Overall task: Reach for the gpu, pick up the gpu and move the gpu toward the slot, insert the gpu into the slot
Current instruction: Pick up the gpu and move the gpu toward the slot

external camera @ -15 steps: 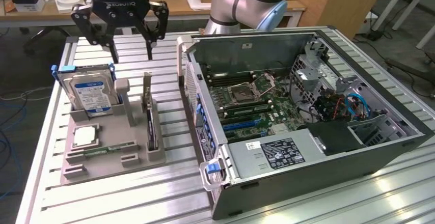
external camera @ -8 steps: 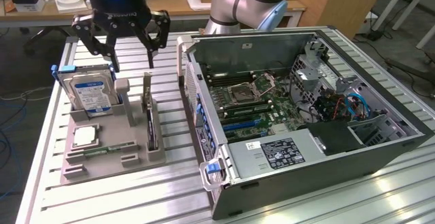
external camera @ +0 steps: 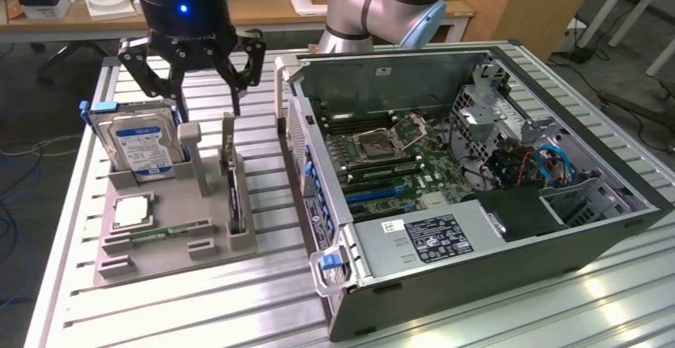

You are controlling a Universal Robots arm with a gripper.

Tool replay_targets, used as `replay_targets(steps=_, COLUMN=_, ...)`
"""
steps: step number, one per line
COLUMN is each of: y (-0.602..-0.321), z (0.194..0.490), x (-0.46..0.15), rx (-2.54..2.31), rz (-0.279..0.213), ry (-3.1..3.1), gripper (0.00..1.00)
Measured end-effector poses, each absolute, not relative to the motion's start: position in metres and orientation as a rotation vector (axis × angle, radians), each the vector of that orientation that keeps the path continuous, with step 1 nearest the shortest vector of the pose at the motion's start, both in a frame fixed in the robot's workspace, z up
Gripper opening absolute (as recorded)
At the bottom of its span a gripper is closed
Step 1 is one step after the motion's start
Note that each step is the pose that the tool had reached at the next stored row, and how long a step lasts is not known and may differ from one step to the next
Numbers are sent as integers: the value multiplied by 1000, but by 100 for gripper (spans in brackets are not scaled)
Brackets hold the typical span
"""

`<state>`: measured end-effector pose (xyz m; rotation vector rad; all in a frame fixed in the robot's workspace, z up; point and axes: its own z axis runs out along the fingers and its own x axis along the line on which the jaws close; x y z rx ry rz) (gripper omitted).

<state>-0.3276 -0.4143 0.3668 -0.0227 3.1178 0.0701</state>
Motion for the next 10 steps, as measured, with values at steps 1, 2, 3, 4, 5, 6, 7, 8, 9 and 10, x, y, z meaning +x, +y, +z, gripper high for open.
replay_targets(steps=1, y=-414, z=365, x=-326, rx=-23, rz=70, ry=3118, gripper=65)
replay_targets(steps=2, y=-414, z=363, x=-324, rx=-22, rz=70, ry=3118, gripper=65)
replay_targets(steps=3, y=-414, z=361, x=-323, rx=-22, rz=70, ry=3118, gripper=65)
replay_targets(steps=4, y=-414, z=359, x=-322, rx=-22, rz=70, ry=3118, gripper=65)
replay_targets(steps=5, y=-414, z=358, x=-322, rx=-22, rz=70, ry=3118, gripper=65)
replay_targets(steps=6, y=-414, z=356, x=-321, rx=-23, rz=70, ry=3118, gripper=65)
replay_targets(steps=7, y=-415, z=354, x=-321, rx=-23, rz=70, ry=3118, gripper=65)
replay_targets(steps=8, y=-416, z=352, x=-320, rx=-25, rz=70, ry=3118, gripper=65)
replay_targets(steps=9, y=-417, z=350, x=-320, rx=-29, rz=70, ry=3118, gripper=65)
replay_targets(steps=10, y=-418, z=349, x=-320, rx=-33, rz=70, ry=3118, gripper=65)
